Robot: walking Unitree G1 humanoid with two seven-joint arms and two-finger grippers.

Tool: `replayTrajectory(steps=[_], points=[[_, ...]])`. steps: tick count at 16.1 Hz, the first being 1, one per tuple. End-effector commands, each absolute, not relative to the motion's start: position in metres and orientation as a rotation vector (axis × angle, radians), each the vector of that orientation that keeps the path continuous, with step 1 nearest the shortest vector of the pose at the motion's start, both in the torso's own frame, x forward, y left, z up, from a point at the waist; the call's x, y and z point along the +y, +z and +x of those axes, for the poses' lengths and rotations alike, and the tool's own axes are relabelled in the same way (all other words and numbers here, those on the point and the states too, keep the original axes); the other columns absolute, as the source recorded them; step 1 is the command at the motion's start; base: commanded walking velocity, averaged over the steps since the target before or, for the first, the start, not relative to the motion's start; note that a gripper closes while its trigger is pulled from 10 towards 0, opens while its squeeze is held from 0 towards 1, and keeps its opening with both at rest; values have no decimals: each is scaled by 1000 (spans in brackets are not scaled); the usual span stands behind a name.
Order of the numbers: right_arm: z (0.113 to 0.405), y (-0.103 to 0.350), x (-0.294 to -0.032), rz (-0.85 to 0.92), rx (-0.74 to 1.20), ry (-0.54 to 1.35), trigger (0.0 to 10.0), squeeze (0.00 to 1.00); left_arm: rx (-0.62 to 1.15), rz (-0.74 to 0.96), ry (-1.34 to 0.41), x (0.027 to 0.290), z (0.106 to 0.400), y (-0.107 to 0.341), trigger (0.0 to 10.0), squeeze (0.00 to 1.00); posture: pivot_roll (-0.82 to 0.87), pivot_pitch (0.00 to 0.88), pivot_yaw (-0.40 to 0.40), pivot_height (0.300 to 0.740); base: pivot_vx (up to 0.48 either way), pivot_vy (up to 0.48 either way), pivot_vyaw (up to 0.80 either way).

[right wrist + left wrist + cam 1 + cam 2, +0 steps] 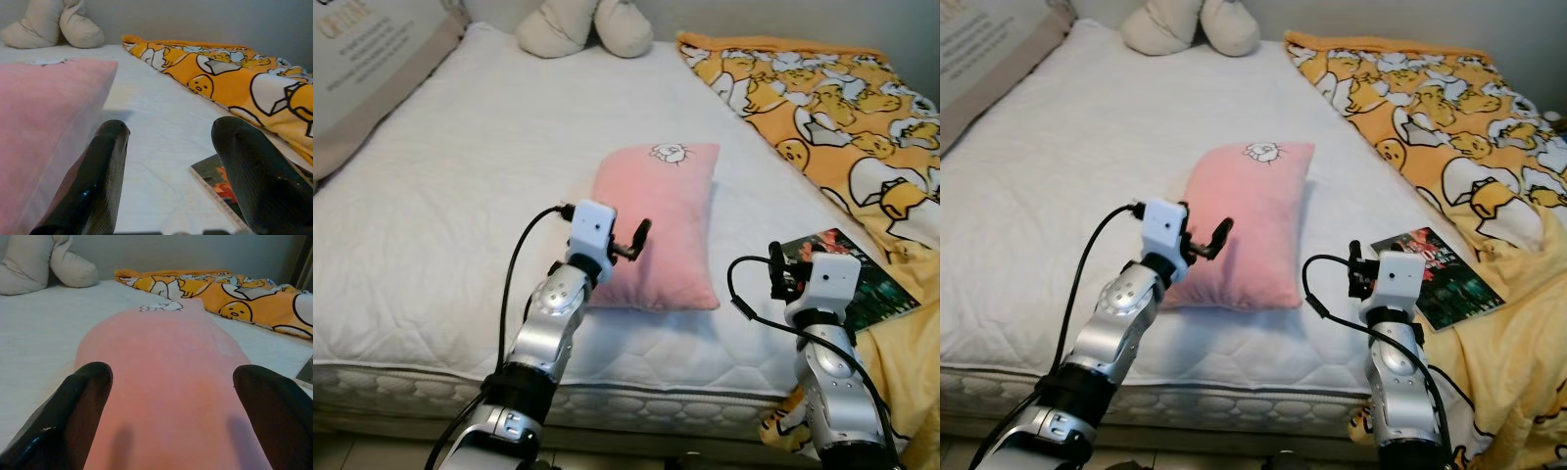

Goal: Clean up the room

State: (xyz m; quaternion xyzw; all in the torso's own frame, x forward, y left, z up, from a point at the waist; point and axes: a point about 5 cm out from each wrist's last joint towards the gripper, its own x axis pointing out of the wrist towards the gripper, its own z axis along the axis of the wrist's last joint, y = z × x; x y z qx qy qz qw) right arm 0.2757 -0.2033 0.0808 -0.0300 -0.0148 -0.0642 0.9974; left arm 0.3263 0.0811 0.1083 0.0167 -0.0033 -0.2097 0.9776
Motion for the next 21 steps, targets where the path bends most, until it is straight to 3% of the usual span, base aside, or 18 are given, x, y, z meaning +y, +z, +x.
replayTrajectory(steps=[1, 4, 11, 17, 21], points=[[276, 83, -202, -37, -41, -119, 10000, 0, -33, 37, -445, 75, 326, 115, 10000, 0, -1, 0, -7, 728, 0, 0, -594], [277, 82, -201, -64, -33, -100, 10000, 0, -25, 19, -426, 77, 327, 114, 10000, 0, 1, 0, -9, 728, 0, 0, -575], [278, 88, -201, -46, -72, -121, 10000, 0, -40, 12, -385, 82, 329, 116, 10000, 0, 3, 0, -10, 728, 0, 0, 0], [274, 86, -206, 55, -72, -198, 10000, 0, -22, -105, -170, 108, 339, 120, 10000, 0, -4, 0, -5, 728, 0, 0, 0], [276, 87, -198, 42, -72, -128, 10000, 0, -49, -97, -174, 109, 338, 123, 10000, 0, 1, 0, -8, 728, 0, 0, 0]])
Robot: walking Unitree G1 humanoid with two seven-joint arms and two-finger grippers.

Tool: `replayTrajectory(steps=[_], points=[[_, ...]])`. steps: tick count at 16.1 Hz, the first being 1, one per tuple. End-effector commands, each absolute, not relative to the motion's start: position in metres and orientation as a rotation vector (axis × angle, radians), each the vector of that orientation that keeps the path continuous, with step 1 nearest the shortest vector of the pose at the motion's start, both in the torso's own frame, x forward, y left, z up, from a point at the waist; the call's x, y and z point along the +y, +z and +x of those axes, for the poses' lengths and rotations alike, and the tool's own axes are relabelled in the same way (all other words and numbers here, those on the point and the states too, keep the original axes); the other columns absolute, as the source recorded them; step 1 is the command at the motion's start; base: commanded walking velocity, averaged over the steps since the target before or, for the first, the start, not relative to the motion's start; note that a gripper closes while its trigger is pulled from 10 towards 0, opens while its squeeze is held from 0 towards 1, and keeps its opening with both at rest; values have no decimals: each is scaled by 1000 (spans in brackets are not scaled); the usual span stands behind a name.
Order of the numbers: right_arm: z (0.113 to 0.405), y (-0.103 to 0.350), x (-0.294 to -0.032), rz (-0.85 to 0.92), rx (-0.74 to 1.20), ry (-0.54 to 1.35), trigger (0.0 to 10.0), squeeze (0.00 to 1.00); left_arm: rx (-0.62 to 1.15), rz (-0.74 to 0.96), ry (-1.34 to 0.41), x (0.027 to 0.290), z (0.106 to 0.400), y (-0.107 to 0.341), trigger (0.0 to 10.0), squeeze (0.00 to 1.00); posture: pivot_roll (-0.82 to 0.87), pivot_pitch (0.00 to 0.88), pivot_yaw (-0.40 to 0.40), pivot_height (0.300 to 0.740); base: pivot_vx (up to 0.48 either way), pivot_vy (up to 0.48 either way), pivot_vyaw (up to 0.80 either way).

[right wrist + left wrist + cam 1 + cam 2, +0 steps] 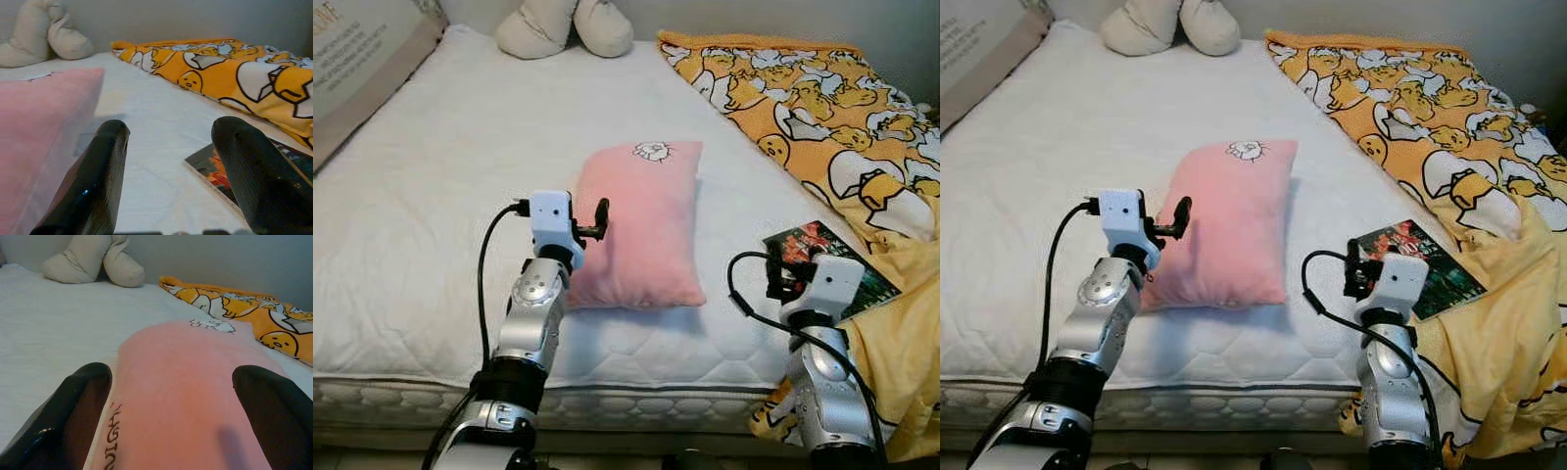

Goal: Clean up the room

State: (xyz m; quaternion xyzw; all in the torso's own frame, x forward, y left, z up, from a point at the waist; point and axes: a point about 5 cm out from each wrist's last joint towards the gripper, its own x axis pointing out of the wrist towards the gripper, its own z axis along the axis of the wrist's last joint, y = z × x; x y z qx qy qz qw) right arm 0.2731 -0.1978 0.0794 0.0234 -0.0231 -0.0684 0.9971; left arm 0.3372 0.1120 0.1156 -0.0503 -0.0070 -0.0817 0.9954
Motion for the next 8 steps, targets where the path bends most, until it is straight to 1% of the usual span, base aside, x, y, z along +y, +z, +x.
replayTrajectory(steps=[1, 3, 5, 7, 8], points=[[277, 88, -196, 36, -72, -105, 10000, 0, -69, -84, -176, 109, 338, 126, 10000, 0, 3, 0, -9, 728, 311, 352, 0], [279, 89, -194, 26, -71, -76, 10000, 0, -95, -45, -181, 107, 337, 131, 10000, 0, 5, 0, -10, 728, 454, 0, 0], [281, 88, -193, 32, -60, -66, 10000, 0, -105, 2, -232, 100, 338, 133, 10000, 0, 10, 0, -12, 728, 480, 0, 0], [281, 86, -192, 35, -49, -61, 10000, 0, -65, -24, -274, 95, 338, 130, 10000, 0, 10, 0, -13, 728, 480, 0, 0], [281, 85, -192, 36, -44, -60, 10000, 0, -50, -43, -283, 94, 338, 129, 10000, 0, 11, 0, -12, 728, 0, 0, 0]])
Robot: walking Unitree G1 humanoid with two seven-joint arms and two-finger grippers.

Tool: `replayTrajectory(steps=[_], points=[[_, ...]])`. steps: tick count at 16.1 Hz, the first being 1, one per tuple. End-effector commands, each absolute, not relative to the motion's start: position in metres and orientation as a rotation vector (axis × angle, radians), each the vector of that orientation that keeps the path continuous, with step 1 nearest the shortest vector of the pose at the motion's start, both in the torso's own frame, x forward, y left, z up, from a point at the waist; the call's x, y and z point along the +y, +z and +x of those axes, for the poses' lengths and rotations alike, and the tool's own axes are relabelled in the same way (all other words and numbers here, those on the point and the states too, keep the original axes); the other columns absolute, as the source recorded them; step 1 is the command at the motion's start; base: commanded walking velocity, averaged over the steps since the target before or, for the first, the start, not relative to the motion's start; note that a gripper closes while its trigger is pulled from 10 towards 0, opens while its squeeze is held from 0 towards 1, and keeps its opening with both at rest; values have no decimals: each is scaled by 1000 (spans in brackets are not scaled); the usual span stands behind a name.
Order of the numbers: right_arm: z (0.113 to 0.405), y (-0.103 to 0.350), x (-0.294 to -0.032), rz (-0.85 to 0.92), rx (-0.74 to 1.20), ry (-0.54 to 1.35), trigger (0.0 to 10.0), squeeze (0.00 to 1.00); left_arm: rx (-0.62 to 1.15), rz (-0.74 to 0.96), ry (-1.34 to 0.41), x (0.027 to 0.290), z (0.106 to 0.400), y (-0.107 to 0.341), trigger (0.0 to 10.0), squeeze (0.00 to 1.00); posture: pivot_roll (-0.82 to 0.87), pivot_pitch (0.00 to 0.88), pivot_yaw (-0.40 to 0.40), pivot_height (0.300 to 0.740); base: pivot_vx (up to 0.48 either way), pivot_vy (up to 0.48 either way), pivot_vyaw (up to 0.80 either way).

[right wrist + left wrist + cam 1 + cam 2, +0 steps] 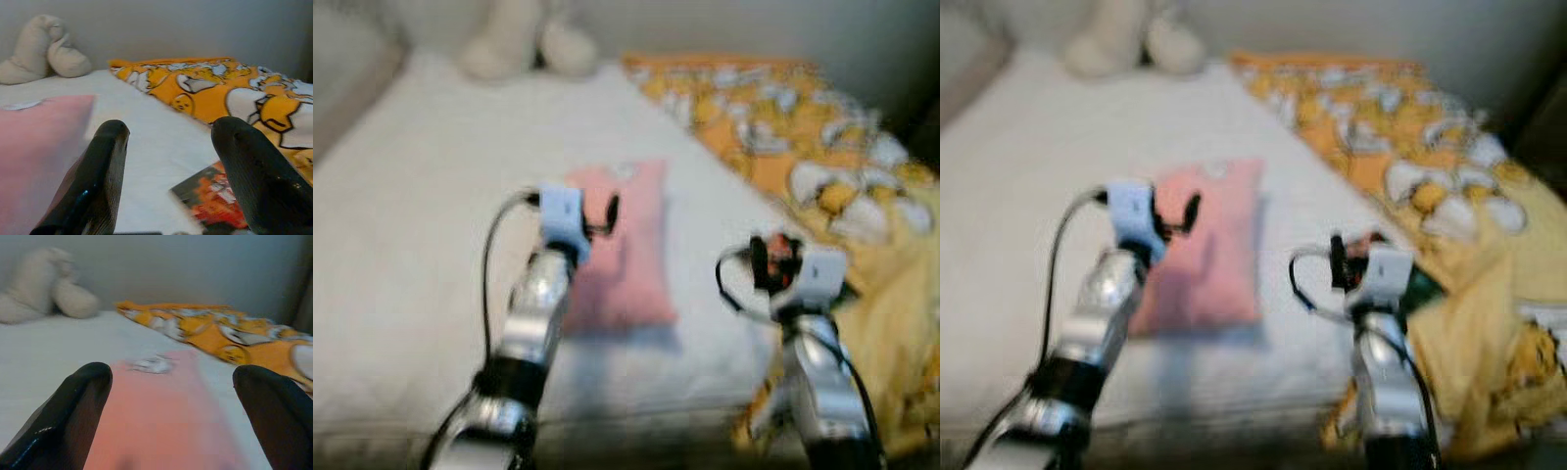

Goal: Clean up the room

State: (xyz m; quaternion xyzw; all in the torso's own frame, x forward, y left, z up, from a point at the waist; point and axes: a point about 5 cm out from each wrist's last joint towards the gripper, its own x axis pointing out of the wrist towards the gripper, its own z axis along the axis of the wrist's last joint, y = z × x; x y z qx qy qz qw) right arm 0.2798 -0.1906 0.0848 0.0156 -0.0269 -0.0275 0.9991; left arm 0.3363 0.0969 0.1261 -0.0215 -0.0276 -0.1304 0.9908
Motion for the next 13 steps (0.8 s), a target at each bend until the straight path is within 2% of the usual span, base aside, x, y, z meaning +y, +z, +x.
replayTrajectory(steps=[1, 5, 9, 12, 13], points=[[281, 84, -192, 36, -42, -60, 10000, 0, -46, -39, -288, 94, 339, 129, 10000, 0, 11, 0, -13, 728, 0, 0, 0], [284, 84, -193, 32, -29, -45, 10000, 0, -50, -18, -225, 100, 344, 134, 10000, 0, 11, 0, -11, 728, 0, 0, 0], [295, 87, -190, 66, 4, 31, 10000, 0, -31, -30, -207, 109, 363, 149, 10000, 0, 9, 0, -8, 728, 0, 0, 0], [306, 88, -189, 92, 32, 64, 10000, 0, 78, 1, -141, 140, 382, 147, 10000, 0, 17, 0, -10, 728, 0, 0, 0], [313, 88, -191, 119, 49, 63, 10000, 0, 159, 7, -103, 158, 388, 141, 10000, 0, 20, 0, -11, 728, 0, 0, 0]])
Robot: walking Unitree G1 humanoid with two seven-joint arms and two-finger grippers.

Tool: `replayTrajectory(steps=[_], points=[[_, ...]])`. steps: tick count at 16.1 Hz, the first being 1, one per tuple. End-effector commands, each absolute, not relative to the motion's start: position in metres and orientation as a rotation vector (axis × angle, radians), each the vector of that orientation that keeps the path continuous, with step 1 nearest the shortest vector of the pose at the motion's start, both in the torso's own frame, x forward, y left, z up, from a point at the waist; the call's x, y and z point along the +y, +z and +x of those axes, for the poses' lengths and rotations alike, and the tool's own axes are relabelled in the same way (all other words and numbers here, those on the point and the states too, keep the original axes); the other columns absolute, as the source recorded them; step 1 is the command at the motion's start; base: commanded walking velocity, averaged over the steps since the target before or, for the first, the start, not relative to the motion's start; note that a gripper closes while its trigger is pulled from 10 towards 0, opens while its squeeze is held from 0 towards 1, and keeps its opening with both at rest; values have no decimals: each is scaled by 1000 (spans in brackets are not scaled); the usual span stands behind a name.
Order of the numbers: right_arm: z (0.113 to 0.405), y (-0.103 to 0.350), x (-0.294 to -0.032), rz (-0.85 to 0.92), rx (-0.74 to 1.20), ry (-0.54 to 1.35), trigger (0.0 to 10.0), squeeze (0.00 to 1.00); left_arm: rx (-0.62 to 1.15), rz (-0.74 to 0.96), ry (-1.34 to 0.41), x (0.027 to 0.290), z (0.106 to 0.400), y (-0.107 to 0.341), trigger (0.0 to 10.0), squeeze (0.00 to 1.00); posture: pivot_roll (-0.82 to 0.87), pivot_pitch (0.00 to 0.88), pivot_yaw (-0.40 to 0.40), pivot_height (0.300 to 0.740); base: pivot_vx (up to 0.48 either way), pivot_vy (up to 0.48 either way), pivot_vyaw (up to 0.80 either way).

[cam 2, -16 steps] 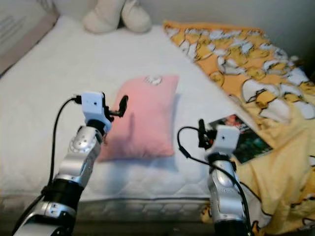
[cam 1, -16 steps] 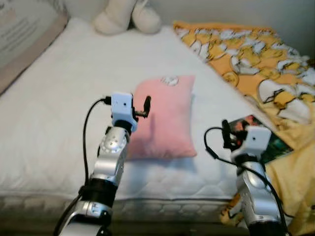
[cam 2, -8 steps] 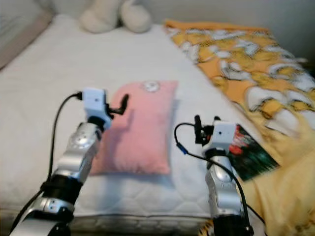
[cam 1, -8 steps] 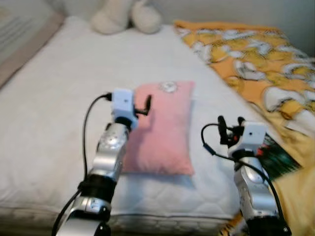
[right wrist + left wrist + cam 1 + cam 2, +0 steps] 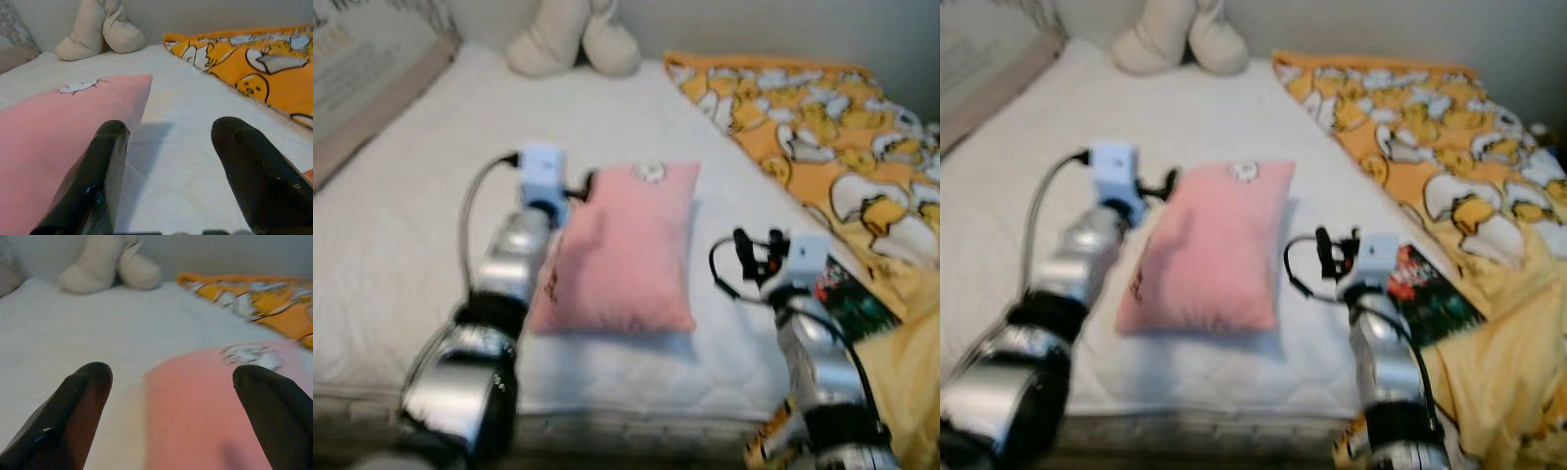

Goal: Clean up the room

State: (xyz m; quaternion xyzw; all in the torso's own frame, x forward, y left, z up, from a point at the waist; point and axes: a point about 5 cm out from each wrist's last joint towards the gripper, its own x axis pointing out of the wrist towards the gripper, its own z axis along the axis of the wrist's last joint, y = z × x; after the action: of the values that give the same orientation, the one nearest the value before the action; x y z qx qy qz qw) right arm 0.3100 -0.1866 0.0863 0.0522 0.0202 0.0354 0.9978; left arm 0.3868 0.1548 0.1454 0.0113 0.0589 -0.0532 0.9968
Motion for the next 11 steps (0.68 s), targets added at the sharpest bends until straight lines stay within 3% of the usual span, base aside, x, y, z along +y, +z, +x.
replayTrajectory(steps=[1, 4, 6, 8, 9, 11], points=[[316, 88, -192, 128, 54, 60, 10000, 0, 187, 9, -93, 163, 389, 139, 10000, 0, 20, 0, -11, 728, 0, 0, 0], [326, 84, -204, 241, 96, 11, 10000, 0, 294, -137, -12, 189, 388, 128, 10000, 0, 20, 0, -17, 728, 0, 0, 0], [332, 78, -214, 421, 128, -48, 10000, 0, 352, -379, 21, 200, 380, 112, 10000, 0, 17, 0, -17, 728, 0, 0, 0], [333, 73, -214, 502, 144, -49, 10000, 0, 365, -491, 20, 199, 379, 109, 10000, 0, 24, 0, -20, 728, 0, 0, 0], [334, 70, -208, 605, 151, -31, 10000, 0, 375, -641, 6, 197, 378, 106, 10000, 0, 29, 0, -22, 728, 0, 0, 0], [335, 68, -199, 688, 166, 8, 10000, 0, 394, -691, -87, 186, 376, 104, 10000, 0, 34, 0, -25, 728, 0, 0, 0]])
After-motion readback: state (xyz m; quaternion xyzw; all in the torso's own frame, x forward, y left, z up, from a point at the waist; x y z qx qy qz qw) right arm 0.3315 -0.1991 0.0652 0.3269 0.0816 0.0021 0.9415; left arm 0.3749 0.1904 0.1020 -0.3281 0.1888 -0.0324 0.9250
